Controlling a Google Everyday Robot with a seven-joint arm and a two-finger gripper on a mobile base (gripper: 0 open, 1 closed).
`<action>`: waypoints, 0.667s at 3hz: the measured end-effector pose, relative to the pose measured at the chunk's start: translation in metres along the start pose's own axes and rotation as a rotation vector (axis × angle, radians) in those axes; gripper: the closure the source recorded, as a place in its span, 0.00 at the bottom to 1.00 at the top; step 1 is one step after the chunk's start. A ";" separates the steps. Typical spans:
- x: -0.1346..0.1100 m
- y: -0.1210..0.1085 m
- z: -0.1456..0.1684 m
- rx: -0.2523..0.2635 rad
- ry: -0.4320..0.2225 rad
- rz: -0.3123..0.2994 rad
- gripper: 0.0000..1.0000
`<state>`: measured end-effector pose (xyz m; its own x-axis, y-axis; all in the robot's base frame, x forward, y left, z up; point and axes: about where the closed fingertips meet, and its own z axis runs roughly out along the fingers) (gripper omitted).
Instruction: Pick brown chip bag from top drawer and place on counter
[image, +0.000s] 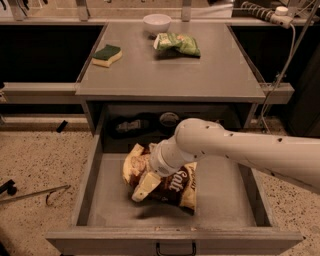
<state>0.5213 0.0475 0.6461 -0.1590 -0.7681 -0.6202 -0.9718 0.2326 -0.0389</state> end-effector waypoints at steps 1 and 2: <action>-0.001 0.000 0.002 -0.002 0.001 -0.001 0.19; -0.001 0.000 0.002 -0.002 0.001 -0.001 0.42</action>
Offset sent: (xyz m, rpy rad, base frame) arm 0.0002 0.0021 -0.0005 -0.0007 0.0012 0.0019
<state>0.5215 0.0496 0.6455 -0.1583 -0.7689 -0.6195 -0.9723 0.2307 -0.0379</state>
